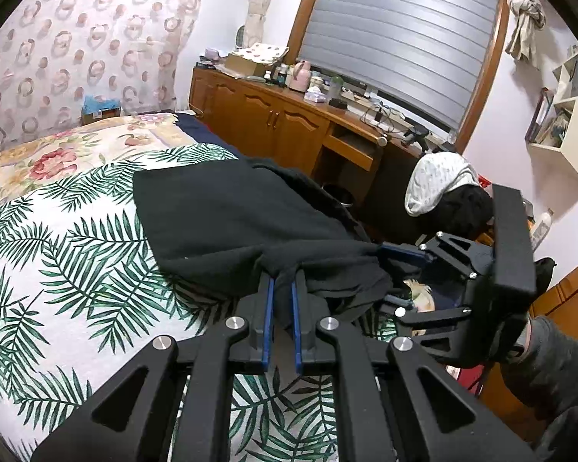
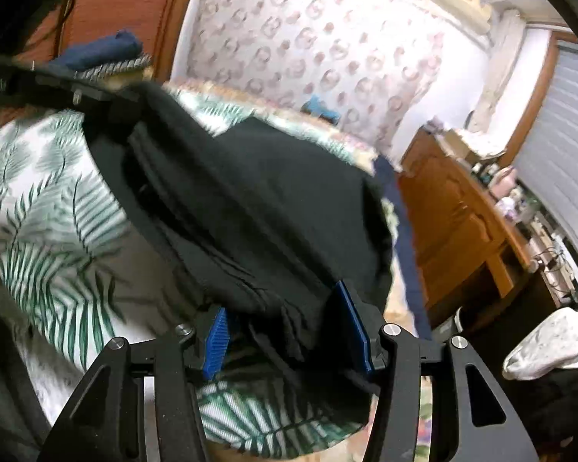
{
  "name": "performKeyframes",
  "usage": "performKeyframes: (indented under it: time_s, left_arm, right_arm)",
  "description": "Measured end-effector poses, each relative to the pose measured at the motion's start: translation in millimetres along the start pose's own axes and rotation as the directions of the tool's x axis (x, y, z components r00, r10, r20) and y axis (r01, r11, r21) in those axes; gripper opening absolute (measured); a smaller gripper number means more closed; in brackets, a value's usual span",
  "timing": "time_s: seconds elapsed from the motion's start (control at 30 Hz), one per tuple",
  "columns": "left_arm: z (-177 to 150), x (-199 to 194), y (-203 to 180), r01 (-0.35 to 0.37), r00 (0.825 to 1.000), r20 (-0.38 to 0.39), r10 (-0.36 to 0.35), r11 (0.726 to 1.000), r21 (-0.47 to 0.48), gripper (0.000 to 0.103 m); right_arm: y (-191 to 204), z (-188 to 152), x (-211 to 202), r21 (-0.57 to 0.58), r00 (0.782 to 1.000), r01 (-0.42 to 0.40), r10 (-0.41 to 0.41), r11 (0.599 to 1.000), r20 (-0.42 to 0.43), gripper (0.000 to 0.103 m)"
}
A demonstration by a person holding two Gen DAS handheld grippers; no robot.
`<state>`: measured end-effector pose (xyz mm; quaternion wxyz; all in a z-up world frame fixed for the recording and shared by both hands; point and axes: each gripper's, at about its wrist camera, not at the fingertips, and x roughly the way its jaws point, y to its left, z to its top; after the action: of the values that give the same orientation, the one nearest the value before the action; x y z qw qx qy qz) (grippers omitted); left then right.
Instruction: Fold small clothes
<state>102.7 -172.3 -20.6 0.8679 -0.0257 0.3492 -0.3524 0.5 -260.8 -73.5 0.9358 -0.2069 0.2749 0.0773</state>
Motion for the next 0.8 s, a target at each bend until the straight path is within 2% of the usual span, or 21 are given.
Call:
performKeyframes:
  time_s: [0.37, 0.43, 0.57, 0.67, 0.7, 0.73, 0.8]
  left_arm:
    - [-1, -3, 4, -0.004, 1.0, 0.001, 0.004, 1.0, -0.007, 0.009]
    - [-1, -3, 3, 0.006, 1.0, 0.003, -0.006, 1.0, -0.01, 0.009]
    - [-1, -7, 1, 0.018, 1.0, 0.01, -0.018, 1.0, -0.005, 0.009]
    - [-3, -9, 0, 0.023, 1.0, 0.008, -0.023, 1.0, -0.009, 0.009]
    - [-4, -10, -1, 0.022, 1.0, 0.009, -0.022, 1.0, -0.009, 0.009]
    - [-4, -12, -2, 0.019, 1.0, 0.012, -0.019, 1.0, -0.006, 0.009]
    - [-3, -16, -5, -0.004, 1.0, 0.022, 0.004, 1.0, 0.009, 0.009]
  right_arm:
    - [24, -10, -13, -0.074, 0.996, 0.056, -0.051, 0.996, 0.067, 0.054]
    - [27, -16, -11, -0.086, 0.997, 0.053, -0.048, 0.995, 0.06, 0.054]
    - [25, -19, 3, -0.08, 0.999, 0.041, -0.042, 0.996, -0.009, 0.054]
    - [17, -15, 5, -0.065, 0.999, -0.014, 0.012, 0.998, -0.036, 0.03]
    - [16, -13, 3, -0.07, 0.999, -0.025, 0.023, 0.997, -0.032, 0.018]
    - [15, -10, -1, -0.077, 0.999, -0.034, 0.033, 0.996, -0.021, 0.014]
    - [14, -3, -8, -0.101, 1.0, -0.026, 0.026, 0.995, -0.002, 0.013]
